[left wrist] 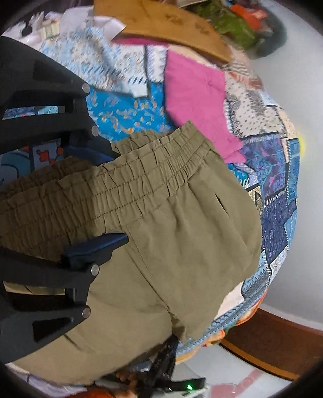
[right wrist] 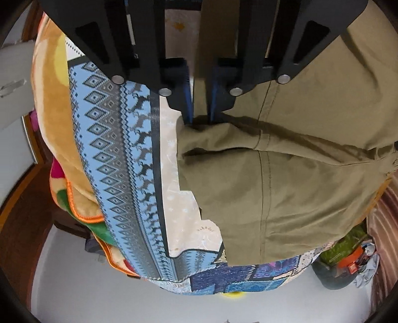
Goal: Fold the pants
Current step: 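Grasp the waistband with the left tool while the right tool grasps the pant leg hem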
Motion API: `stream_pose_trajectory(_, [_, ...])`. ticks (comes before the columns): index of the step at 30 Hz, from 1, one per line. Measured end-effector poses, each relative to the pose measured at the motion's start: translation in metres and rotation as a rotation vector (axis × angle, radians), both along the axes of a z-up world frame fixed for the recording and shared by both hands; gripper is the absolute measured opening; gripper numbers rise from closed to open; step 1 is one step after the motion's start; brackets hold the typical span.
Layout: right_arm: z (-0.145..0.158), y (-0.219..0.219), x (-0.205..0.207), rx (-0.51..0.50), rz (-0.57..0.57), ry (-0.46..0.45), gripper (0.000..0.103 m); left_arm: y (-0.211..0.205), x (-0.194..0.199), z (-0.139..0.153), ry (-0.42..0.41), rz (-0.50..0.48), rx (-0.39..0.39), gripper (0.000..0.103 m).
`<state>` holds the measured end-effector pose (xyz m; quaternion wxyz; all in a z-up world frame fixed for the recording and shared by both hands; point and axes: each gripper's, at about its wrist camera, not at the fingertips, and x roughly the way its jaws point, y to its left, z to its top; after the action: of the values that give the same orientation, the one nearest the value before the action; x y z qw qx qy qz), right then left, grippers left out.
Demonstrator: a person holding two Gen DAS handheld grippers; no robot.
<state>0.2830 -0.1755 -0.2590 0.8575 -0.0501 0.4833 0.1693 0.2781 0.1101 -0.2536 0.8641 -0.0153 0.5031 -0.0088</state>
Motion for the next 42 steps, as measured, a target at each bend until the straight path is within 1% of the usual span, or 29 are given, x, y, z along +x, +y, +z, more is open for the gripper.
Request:
stream_pose_trajectory(1, [0.0,-0.003,-0.001,0.007,-0.004,0.01,0.01,0.001,0.0,0.001,0.0,0.0,0.015,0.055])
stream_pose_trajectory(6, [0.002,0.0,-0.011,-0.027,0.011,0.023,0.008,0.013,0.001,0.002,0.007,0.019,0.008,0.055])
stream_pose_trajectory(11, [0.001,-0.009,-0.021,0.003,-0.018,0.053,0.007,0.015,0.001,-0.002,0.023,0.022,-0.016,0.055])
stream_pose_trajectory(14, [0.004,-0.016,-0.022,0.04,-0.03,0.075,0.007,0.015,-0.002,0.006,0.03,0.02,-0.019,0.055])
stream_pose_trajectory(17, [0.013,-0.025,-0.026,0.042,-0.044,0.082,0.009,0.015,-0.007,0.021,0.006,0.024,-0.008,0.057])
stream_pose_trajectory(18, [0.018,-0.029,-0.027,0.047,-0.046,0.079,0.011,0.016,-0.008,0.026,-0.009,0.024,-0.011,0.059])
stream_pose_trajectory(19, [0.025,-0.033,-0.03,0.061,-0.051,0.066,0.017,0.017,-0.008,0.031,-0.019,0.026,-0.018,0.061])
stream_pose_trajectory(20, [0.031,-0.034,-0.03,0.078,-0.055,0.052,0.028,0.019,-0.007,0.035,-0.03,0.033,-0.026,0.062])
stream_pose_trajectory(21, [0.037,-0.036,-0.03,0.096,-0.059,0.035,0.035,0.021,-0.004,0.039,-0.038,0.038,-0.031,0.065])
stream_pose_trajectory(22, [0.044,-0.038,-0.029,0.111,-0.064,0.012,0.047,0.022,-0.001,0.042,-0.045,0.043,-0.033,0.067])
stream_pose_trajectory(23, [0.051,-0.036,-0.026,0.125,-0.065,-0.018,0.052,0.024,0.004,0.043,-0.05,0.046,-0.034,0.068])
stream_pose_trajectory(25, [0.061,-0.033,-0.018,0.139,-0.061,-0.056,0.053,0.025,0.013,0.042,-0.046,0.053,-0.035,0.069])
stream_pose_trajectory(27, [0.062,-0.027,-0.005,0.146,-0.058,-0.054,0.053,0.028,0.023,0.035,-0.018,0.059,-0.061,0.07])
stream_pose_trajectory(30, [0.052,-0.021,0.01,0.157,-0.048,-0.037,0.053,0.03,0.032,0.021,0.03,0.056,-0.108,0.07])
stream_pose_trajectory(31, [0.044,-0.016,0.018,0.165,-0.038,-0.021,0.052,0.031,0.034,0.015,0.044,0.058,-0.109,0.071])
stream_pose_trajectory(34, [0.03,-0.008,0.023,0.171,-0.015,0.014,0.052,0.03,0.037,0.002,0.068,0.05,-0.104,0.071])
stream_pose_trajectory(36, [0.016,-0.001,0.026,0.179,0.001,0.049,0.043,0.029,0.036,-0.002,0.065,0.048,-0.108,0.071])
stream_pose_trajectory(38, [0.009,0.002,0.025,0.169,0.004,0.064,0.027,0.029,0.034,-0.003,0.047,0.046,-0.099,0.071])
stream_pose_trajectory(39, [0.007,0.004,0.023,0.143,0.003,0.051,0.022,0.028,0.033,-0.002,0.035,0.048,-0.072,0.068])
stream_pose_trajectory(40, [0.007,0.006,0.022,0.115,0.004,0.032,0.018,0.027,0.032,-0.002,0.023,0.048,-0.044,0.063])
stream_pose_trajectory(41, [0.006,0.007,0.021,0.093,0.007,0.021,0.013,0.026,0.031,-0.002,0.016,0.043,-0.019,0.062])
stream_pose_trajectory(42, [0.005,0.006,0.021,0.079,0.008,0.018,0.013,0.024,0.03,-0.003,0.013,0.038,-0.009,0.059])
